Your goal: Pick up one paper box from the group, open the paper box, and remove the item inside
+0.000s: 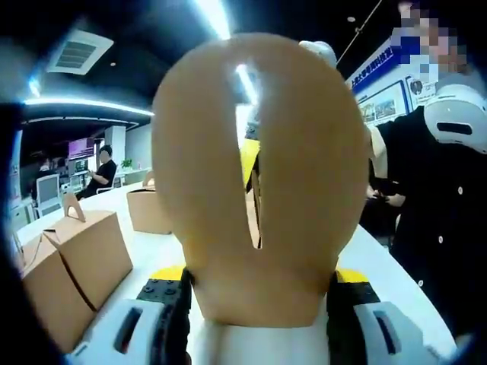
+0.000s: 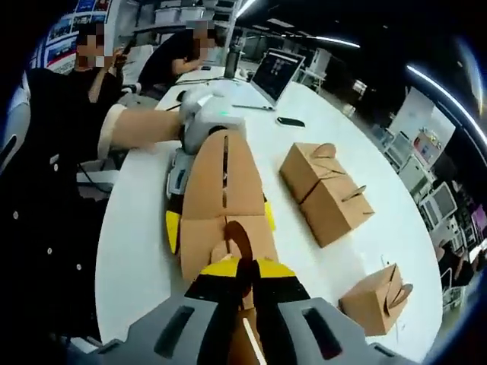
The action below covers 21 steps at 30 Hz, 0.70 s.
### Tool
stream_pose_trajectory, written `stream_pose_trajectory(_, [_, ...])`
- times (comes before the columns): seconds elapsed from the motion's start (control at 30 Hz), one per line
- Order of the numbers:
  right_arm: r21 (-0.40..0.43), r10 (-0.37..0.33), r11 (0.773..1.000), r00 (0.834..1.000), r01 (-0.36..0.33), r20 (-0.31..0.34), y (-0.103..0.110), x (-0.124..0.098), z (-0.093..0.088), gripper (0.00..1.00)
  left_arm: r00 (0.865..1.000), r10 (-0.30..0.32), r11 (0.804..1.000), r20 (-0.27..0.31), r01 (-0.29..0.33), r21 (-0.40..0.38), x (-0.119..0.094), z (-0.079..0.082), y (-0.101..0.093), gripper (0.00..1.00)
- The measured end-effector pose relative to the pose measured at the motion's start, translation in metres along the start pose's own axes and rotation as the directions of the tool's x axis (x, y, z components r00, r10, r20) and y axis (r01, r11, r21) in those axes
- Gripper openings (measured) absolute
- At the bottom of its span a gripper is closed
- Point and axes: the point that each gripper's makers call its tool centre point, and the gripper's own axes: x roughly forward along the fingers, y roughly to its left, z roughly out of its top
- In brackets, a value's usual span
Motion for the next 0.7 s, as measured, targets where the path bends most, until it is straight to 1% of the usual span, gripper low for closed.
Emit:
stream_pose_trajectory(0.07, [0.002, 0.006, 1.0, 1.0, -0.006, 0.003, 0.002, -0.001, 0.001, 0.05, 1.0, 0.001, 1.0, -0.004, -0.001, 0.001, 0.0, -0.001, 0.001, 0.72])
stream_pose_trajectory(0.17, [-0.021, 0.009, 1.0, 1.0, -0.008, 0.006, 0.003, -0.004, 0.004, 0.04, 1.0, 0.003, 1.0, -0.007, -0.003, 0.001, -0.001, -0.001, 0.002, 0.72])
stream_pose_trajectory(0.37, [-0.044, 0.004, 0.999, 0.999, -0.002, 0.036, 0.001, -0.01, 0.013, 0.04, 1.0, 0.011, 1.0, -0.012, -0.011, -0.004, -0.003, -0.003, 0.005, 0.72])
stream_pose_trajectory(0.57, [-0.04, 0.013, 0.999, 0.998, -0.011, 0.057, 0.003, -0.014, 0.018, 0.04, 1.0, 0.011, 1.0, -0.019, -0.011, -0.005, -0.005, -0.003, 0.008, 0.72])
stream_pose_trajectory(0.7, [-0.021, 0.026, 0.999, 0.996, -0.024, 0.081, 0.004, -0.015, 0.021, 0.04, 1.0, 0.009, 1.0, -0.022, -0.009, -0.005, -0.005, -0.004, 0.008, 0.72])
